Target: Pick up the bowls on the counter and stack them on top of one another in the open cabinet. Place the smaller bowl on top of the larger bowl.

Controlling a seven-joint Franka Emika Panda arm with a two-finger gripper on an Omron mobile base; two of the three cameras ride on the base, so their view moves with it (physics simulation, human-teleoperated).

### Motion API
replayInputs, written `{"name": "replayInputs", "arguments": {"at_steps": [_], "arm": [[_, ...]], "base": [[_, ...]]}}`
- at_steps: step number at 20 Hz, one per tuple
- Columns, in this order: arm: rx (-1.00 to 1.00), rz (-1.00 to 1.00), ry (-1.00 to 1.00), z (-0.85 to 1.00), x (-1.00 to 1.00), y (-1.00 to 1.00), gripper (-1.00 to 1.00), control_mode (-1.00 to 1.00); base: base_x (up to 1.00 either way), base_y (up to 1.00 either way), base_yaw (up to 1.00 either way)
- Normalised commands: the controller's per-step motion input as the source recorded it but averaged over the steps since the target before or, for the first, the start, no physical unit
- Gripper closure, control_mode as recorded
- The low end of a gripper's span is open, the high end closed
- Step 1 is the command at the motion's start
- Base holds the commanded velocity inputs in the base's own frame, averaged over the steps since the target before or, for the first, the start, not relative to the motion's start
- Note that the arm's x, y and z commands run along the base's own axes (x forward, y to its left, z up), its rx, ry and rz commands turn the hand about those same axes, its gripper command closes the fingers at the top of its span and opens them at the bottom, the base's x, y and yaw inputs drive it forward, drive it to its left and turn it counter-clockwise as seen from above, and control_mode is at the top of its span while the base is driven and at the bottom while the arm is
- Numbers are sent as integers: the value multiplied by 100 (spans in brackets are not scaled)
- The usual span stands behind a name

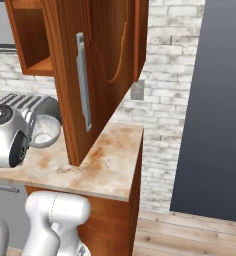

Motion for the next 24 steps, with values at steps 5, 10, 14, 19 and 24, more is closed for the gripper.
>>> {"name": "replayInputs", "arguments": {"at_steps": [5, 10, 14, 19, 24], "arm": [[-9, 7, -3, 51, -51, 0, 100, -100], [-11, 9, -4, 50, -49, -4, 100, -100], [-12, 10, -5, 50, -44, -6, 100, -100], [-12, 10, -5, 50, -37, -10, 100, -100], [-12, 9, -5, 54, -19, -8, 100, -100]], "base": [[0, 0, 0], [0, 0, 0], [0, 0, 0], [0, 0, 0], [0, 0, 0]]}}
